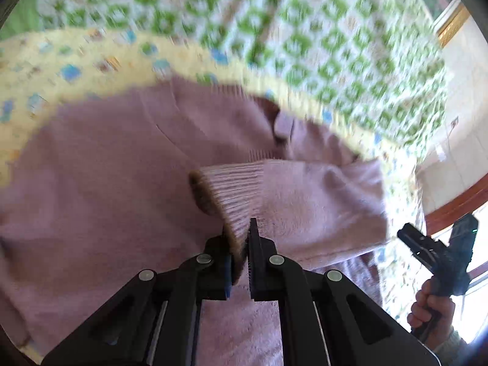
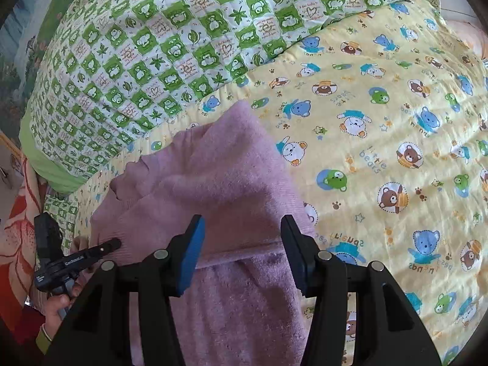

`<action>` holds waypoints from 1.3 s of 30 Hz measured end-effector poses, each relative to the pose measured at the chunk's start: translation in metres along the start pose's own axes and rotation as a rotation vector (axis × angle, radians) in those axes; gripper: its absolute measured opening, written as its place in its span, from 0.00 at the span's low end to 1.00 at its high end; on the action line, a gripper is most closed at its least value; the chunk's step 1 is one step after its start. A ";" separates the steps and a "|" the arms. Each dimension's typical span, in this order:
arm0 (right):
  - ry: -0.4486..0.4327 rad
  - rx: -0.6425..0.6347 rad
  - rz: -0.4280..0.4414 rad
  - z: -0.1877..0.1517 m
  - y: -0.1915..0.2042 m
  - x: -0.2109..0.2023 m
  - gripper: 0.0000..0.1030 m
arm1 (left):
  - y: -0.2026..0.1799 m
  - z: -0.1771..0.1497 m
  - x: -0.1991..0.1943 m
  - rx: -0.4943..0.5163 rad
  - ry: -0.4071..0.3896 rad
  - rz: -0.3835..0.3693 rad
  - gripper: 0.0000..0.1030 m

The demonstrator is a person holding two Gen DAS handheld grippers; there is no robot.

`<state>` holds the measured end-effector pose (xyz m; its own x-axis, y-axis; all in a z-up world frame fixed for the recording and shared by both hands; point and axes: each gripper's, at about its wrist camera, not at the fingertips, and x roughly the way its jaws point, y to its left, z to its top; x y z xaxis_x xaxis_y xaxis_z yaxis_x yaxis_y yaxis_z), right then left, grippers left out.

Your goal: Fold small clothes

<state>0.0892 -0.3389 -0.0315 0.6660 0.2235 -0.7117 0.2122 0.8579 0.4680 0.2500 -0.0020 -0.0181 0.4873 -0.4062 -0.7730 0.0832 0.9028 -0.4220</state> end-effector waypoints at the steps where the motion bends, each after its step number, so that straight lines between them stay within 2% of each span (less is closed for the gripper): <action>1: -0.006 0.000 -0.003 0.002 -0.001 -0.002 0.51 | 0.004 0.002 -0.012 -0.007 -0.027 0.003 0.05; 4: -0.025 0.011 -0.015 0.010 -0.004 -0.008 0.51 | 0.029 0.004 -0.042 -0.051 -0.085 0.029 0.05; 6: -0.029 0.018 -0.019 0.015 -0.005 -0.008 0.51 | 0.055 -0.001 -0.039 -0.075 -0.051 0.072 0.05; 9: -0.014 0.008 -0.028 0.021 -0.002 0.002 0.51 | 0.080 -0.012 -0.027 -0.147 -0.013 0.073 0.05; 15: 0.062 -0.069 -0.030 0.033 0.018 0.044 0.52 | 0.098 -0.032 -0.029 -0.202 -0.005 0.101 0.05; 17: 0.064 -0.085 -0.041 0.040 0.021 0.058 0.59 | 0.096 -0.034 -0.025 -0.221 0.014 0.094 0.05; 20: 0.072 -0.064 -0.060 0.047 0.017 0.075 0.59 | 0.091 -0.037 -0.035 -0.254 0.008 0.047 0.05; 24: 0.133 -0.017 -0.013 0.049 0.008 0.097 0.58 | 0.089 -0.040 -0.050 -0.376 0.013 -0.101 0.05; 26: 0.155 -0.030 0.030 0.048 0.008 0.103 0.08 | 0.083 -0.033 -0.056 -0.386 0.016 -0.134 0.05; 27: 0.170 -0.026 0.037 0.050 0.008 0.104 0.08 | 0.078 -0.028 -0.061 -0.376 0.008 -0.157 0.05; 31: 0.106 -0.076 0.058 0.073 0.011 0.076 0.07 | 0.070 -0.020 -0.066 -0.383 0.014 -0.220 0.05; 34: 0.125 -0.158 0.005 0.080 0.018 0.077 0.07 | 0.080 -0.027 -0.050 -0.379 0.045 -0.156 0.05; 38: 0.163 -0.195 -0.066 0.077 0.017 0.098 0.07 | 0.114 -0.044 -0.007 -0.403 0.139 -0.013 0.05; 39: 0.168 -0.195 -0.079 0.075 0.015 0.102 0.07 | 0.119 -0.046 -0.003 -0.412 0.137 -0.024 0.05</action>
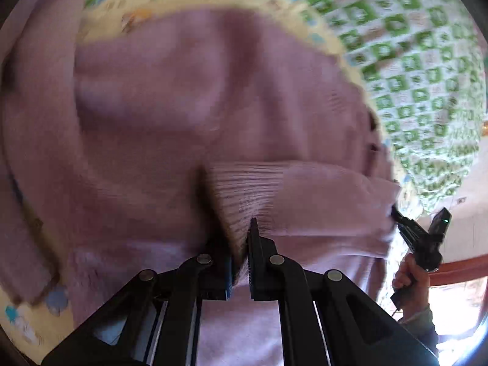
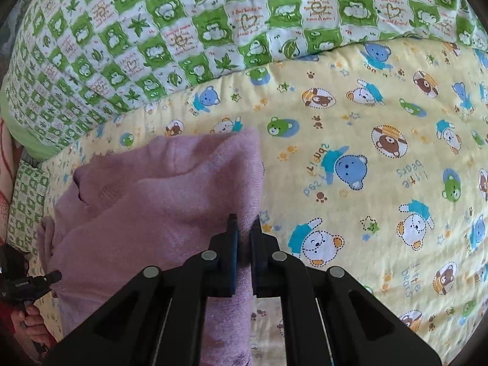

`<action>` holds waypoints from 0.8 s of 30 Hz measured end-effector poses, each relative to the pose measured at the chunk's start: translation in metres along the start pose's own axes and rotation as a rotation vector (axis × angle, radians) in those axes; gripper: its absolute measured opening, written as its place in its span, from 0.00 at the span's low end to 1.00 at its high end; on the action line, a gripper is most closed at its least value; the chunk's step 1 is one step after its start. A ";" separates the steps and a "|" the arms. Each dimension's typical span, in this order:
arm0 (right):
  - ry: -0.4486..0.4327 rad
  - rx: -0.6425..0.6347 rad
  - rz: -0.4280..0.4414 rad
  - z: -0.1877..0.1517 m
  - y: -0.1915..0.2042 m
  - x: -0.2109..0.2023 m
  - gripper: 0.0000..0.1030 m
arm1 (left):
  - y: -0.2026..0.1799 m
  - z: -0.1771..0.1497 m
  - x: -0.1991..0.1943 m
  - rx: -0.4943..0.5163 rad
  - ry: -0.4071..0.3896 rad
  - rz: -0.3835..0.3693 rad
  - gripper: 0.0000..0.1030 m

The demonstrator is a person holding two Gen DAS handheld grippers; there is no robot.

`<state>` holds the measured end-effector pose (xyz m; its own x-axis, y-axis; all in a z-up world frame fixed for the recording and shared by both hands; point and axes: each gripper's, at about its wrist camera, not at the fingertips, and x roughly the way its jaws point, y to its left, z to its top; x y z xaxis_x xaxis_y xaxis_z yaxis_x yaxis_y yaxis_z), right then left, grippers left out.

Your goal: Fold small clothes

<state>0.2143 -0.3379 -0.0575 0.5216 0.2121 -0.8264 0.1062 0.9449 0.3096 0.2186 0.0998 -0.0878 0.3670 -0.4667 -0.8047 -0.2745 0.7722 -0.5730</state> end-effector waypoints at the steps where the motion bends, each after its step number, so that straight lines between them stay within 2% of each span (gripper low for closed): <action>1: 0.000 -0.002 -0.009 -0.001 -0.001 0.003 0.07 | 0.000 0.001 0.000 0.005 -0.014 -0.009 0.05; 3: -0.005 -0.006 -0.027 -0.003 -0.002 0.006 0.07 | -0.009 0.004 -0.006 0.032 -0.018 0.012 0.05; 5: -0.012 -0.002 -0.028 -0.003 -0.002 0.007 0.07 | -0.024 0.008 -0.024 0.053 -0.052 -0.047 0.05; 7: -0.014 0.011 -0.017 -0.002 -0.003 0.006 0.07 | -0.032 0.014 -0.037 0.047 -0.052 -0.098 0.05; 9: -0.019 0.035 0.012 -0.002 -0.008 0.002 0.07 | -0.038 0.019 -0.054 0.002 -0.029 -0.220 0.05; 11: -0.022 0.068 0.039 -0.002 -0.013 0.000 0.07 | -0.046 0.019 -0.064 0.017 -0.019 -0.241 0.05; 13: -0.015 0.049 0.022 -0.003 -0.009 0.001 0.07 | -0.050 0.016 -0.059 0.071 -0.002 -0.169 0.05; 16: -0.010 0.000 -0.033 -0.006 -0.001 0.002 0.09 | -0.032 0.010 -0.027 0.095 0.028 0.046 0.06; 18: -0.009 -0.003 -0.054 -0.006 0.004 -0.001 0.14 | -0.023 0.005 -0.015 0.100 0.025 0.124 0.08; 19: -0.012 -0.004 -0.062 -0.005 0.007 -0.002 0.19 | -0.019 0.002 -0.014 0.094 0.022 0.137 0.09; 22: -0.043 -0.015 -0.085 -0.008 0.017 -0.019 0.36 | -0.015 -0.006 -0.026 0.067 -0.009 0.141 0.23; 24: -0.070 -0.018 -0.076 -0.012 0.025 -0.033 0.42 | -0.016 -0.013 -0.042 0.072 -0.042 0.175 0.44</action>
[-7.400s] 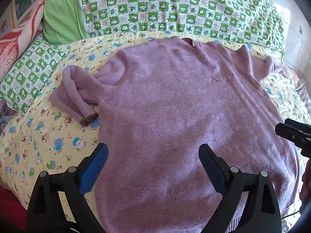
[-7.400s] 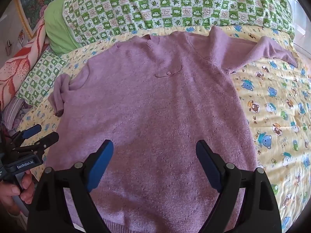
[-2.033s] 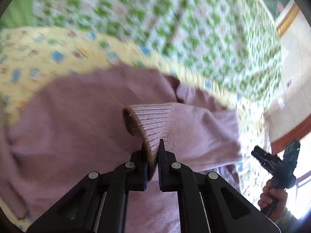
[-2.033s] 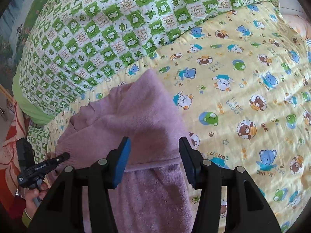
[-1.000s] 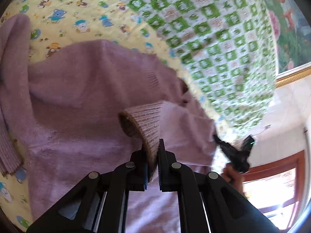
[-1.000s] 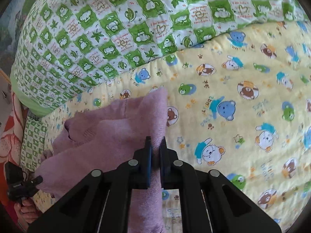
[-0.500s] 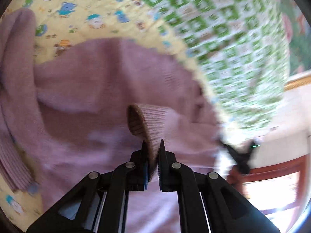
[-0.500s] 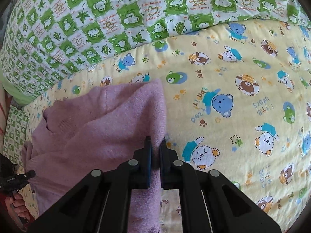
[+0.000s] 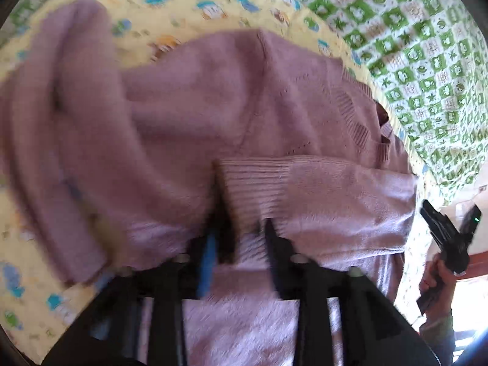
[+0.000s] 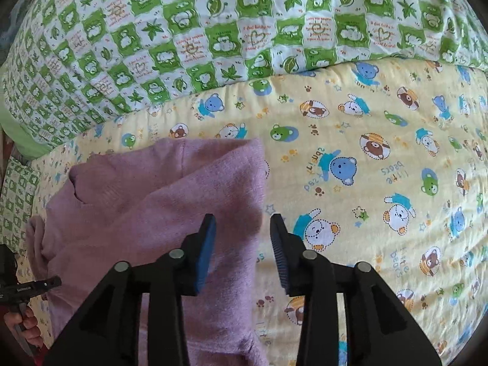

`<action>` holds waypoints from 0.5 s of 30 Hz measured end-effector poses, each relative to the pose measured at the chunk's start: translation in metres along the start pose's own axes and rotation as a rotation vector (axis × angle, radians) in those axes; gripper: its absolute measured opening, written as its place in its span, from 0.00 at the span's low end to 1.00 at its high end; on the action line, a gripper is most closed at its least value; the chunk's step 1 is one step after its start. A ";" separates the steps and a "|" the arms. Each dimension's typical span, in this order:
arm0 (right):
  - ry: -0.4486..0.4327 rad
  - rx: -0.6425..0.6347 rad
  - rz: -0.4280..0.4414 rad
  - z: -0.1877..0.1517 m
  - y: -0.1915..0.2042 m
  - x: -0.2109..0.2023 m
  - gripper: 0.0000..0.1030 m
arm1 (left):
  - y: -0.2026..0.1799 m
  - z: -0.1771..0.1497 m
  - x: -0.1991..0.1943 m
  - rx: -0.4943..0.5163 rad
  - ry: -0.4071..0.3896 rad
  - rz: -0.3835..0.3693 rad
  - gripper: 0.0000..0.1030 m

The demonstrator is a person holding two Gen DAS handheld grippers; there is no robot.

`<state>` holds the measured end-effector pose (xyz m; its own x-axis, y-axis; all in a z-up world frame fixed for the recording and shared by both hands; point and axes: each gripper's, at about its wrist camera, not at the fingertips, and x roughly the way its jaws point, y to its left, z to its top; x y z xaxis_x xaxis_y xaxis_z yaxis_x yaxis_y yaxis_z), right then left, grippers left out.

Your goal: Fold small clothes

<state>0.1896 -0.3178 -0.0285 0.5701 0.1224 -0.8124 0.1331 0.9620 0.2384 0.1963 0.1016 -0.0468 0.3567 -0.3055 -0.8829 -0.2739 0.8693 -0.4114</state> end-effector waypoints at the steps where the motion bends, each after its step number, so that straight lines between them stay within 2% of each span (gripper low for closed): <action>1: -0.012 0.003 0.016 -0.003 0.004 -0.007 0.44 | 0.002 -0.002 -0.012 0.002 -0.030 0.017 0.47; 3: -0.025 0.008 0.046 -0.013 0.013 -0.020 0.46 | 0.005 -0.005 -0.034 0.006 -0.084 0.038 0.59; 6: -0.017 0.014 0.091 -0.034 0.028 -0.034 0.47 | 0.024 0.003 -0.061 -0.016 -0.159 0.130 0.70; 11: 0.027 0.023 0.152 -0.072 0.048 -0.044 0.47 | 0.076 0.029 -0.071 -0.143 -0.172 0.200 0.70; 13: 0.054 0.028 0.166 -0.085 0.052 -0.043 0.47 | 0.091 0.038 -0.066 -0.165 -0.168 0.224 0.70; 14: 0.065 0.033 0.172 -0.090 0.054 -0.043 0.47 | 0.097 0.044 -0.059 -0.169 -0.148 0.261 0.70; 15: 0.074 0.039 0.175 -0.096 0.056 -0.043 0.47 | 0.103 0.045 -0.054 -0.167 -0.137 0.284 0.64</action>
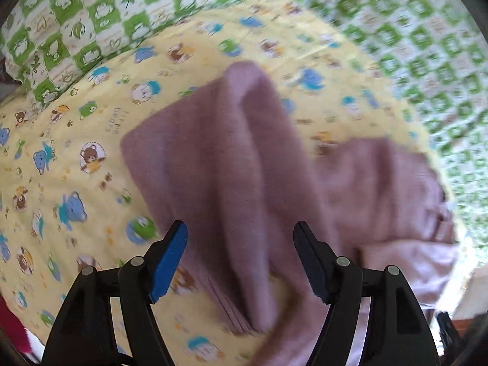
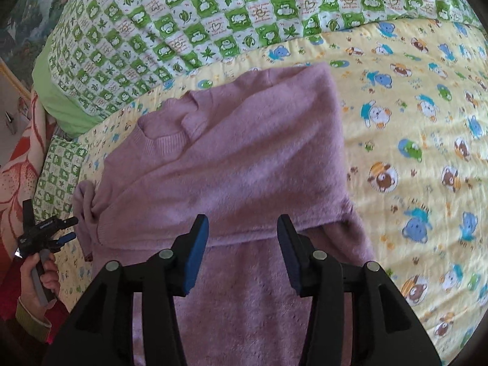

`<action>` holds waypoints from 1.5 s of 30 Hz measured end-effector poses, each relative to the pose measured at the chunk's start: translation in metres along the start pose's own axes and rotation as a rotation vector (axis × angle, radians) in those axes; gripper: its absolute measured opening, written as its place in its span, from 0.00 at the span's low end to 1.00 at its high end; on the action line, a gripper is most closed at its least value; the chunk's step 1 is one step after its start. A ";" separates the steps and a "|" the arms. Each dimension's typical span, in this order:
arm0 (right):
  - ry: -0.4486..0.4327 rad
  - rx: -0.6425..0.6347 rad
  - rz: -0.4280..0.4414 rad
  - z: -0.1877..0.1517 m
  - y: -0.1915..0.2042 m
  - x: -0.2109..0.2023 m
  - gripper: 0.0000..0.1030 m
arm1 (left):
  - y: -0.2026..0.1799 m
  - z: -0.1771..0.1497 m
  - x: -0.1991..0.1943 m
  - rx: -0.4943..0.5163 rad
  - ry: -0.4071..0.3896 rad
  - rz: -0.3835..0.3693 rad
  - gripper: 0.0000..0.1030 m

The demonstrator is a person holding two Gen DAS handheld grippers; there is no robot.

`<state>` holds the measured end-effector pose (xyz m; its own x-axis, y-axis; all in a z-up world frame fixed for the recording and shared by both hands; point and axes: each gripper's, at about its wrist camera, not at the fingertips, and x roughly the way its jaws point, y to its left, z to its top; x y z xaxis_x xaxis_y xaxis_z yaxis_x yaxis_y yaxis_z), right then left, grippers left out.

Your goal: Fold small clothes

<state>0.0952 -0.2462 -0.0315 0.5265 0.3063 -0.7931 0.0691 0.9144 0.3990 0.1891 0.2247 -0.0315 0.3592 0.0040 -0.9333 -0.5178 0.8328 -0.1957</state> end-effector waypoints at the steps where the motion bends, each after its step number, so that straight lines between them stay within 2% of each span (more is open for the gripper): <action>1: 0.009 0.007 0.004 -0.004 0.000 0.001 0.47 | 0.006 0.003 0.005 0.005 0.009 0.024 0.57; 2: 0.019 0.019 0.011 -0.008 0.000 0.002 0.47 | 0.009 0.006 0.010 0.009 0.018 0.035 0.28; 3: 0.029 0.030 0.014 -0.011 -0.001 0.003 0.47 | 0.012 0.007 0.014 0.007 0.029 0.019 0.16; 4: 0.033 0.035 0.012 -0.013 -0.001 0.003 0.47 | 0.014 0.008 0.015 0.004 0.028 0.004 0.16; 5: 0.033 0.040 0.011 -0.014 -0.002 0.002 0.47 | 0.015 0.007 0.012 0.009 0.010 -0.001 0.09; 6: 0.030 0.043 0.010 -0.015 -0.003 0.000 0.47 | 0.014 0.006 0.007 0.027 -0.004 0.002 0.06; 9: 0.015 0.060 0.004 -0.016 -0.009 -0.006 0.47 | 0.002 0.002 -0.014 0.061 -0.040 -0.041 0.04; 12: 0.002 0.085 0.003 -0.015 -0.015 -0.009 0.47 | -0.035 -0.002 -0.052 0.155 -0.099 -0.117 0.04; 16: -0.001 0.102 0.015 -0.014 -0.019 -0.010 0.47 | -0.119 -0.018 -0.096 0.336 -0.152 -0.273 0.03; 17: -0.005 0.103 0.018 -0.014 -0.018 -0.010 0.47 | -0.155 -0.026 -0.105 0.400 -0.147 -0.333 0.03; 19: -0.010 0.098 0.027 -0.013 -0.015 -0.012 0.47 | -0.202 -0.036 -0.112 0.481 -0.132 -0.422 0.03; 21: -0.018 0.091 0.036 -0.013 -0.013 -0.014 0.47 | -0.256 -0.059 -0.114 0.587 -0.084 -0.539 0.07; 22: -0.021 0.088 0.038 -0.012 -0.013 -0.015 0.47 | -0.277 -0.071 -0.113 0.627 -0.063 -0.561 0.09; 23: -0.022 0.088 0.039 -0.012 -0.013 -0.016 0.47 | -0.303 -0.086 -0.106 0.682 -0.040 -0.573 0.16; 24: -0.022 0.091 0.039 -0.013 -0.013 -0.016 0.47 | -0.312 -0.094 -0.102 0.704 -0.027 -0.574 0.22; 26: -0.022 0.097 0.034 -0.013 -0.016 -0.018 0.47 | -0.330 -0.108 -0.085 0.738 0.014 -0.554 0.21; 29: -0.020 0.102 0.024 -0.013 -0.020 -0.021 0.47 | -0.317 -0.115 -0.073 0.727 0.045 -0.535 0.22; 31: -0.022 0.100 0.020 -0.013 -0.023 -0.021 0.47 | -0.289 -0.113 -0.069 0.713 0.041 -0.492 0.29; 33: -0.018 0.098 0.015 -0.013 -0.025 -0.019 0.47 | -0.249 -0.111 -0.063 0.692 0.016 -0.413 0.36; 39: -0.007 0.065 0.001 -0.004 -0.022 -0.004 0.47 | -0.119 -0.100 -0.033 0.588 -0.011 -0.135 0.44; 41: -0.002 0.045 -0.008 0.004 -0.020 0.004 0.47 | -0.095 -0.102 -0.020 0.579 0.000 -0.068 0.44; 43: -0.008 0.011 -0.034 0.015 -0.018 0.013 0.48 | -0.083 -0.103 -0.009 0.572 -0.005 -0.037 0.44; 45: -0.008 -0.027 -0.082 0.025 -0.016 0.026 0.57 | -0.075 -0.102 0.005 0.557 -0.008 -0.014 0.44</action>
<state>0.1291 -0.2592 -0.0467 0.5268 0.2276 -0.8190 0.0898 0.9432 0.3199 0.1506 0.1055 -0.0517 0.3697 -0.0066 -0.9291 -0.0249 0.9995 -0.0170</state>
